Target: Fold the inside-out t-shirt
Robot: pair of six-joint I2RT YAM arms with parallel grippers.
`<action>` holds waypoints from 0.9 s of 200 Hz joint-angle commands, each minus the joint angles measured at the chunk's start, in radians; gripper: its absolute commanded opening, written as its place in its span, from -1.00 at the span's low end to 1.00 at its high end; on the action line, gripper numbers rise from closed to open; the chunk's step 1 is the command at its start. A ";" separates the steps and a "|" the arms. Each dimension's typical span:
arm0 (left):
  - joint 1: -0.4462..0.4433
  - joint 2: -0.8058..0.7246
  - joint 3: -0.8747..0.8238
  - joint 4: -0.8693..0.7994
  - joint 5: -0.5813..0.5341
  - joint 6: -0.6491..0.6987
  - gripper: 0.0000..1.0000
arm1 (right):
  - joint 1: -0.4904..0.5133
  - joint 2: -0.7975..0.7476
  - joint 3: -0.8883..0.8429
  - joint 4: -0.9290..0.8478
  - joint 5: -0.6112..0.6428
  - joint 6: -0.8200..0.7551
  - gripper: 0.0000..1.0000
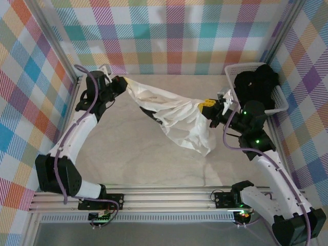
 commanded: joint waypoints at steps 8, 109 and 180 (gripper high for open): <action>0.013 0.006 -0.070 -0.006 0.076 -0.055 -1.00 | -0.006 0.047 -0.022 -0.074 0.085 -0.021 -1.00; -0.259 -0.144 -0.307 -0.137 -0.218 0.334 0.44 | -0.006 0.348 0.113 -0.065 -0.092 0.175 -1.00; -0.404 0.105 -0.258 -0.041 0.042 0.504 0.31 | -0.006 0.389 0.146 -0.080 -0.095 0.154 -1.00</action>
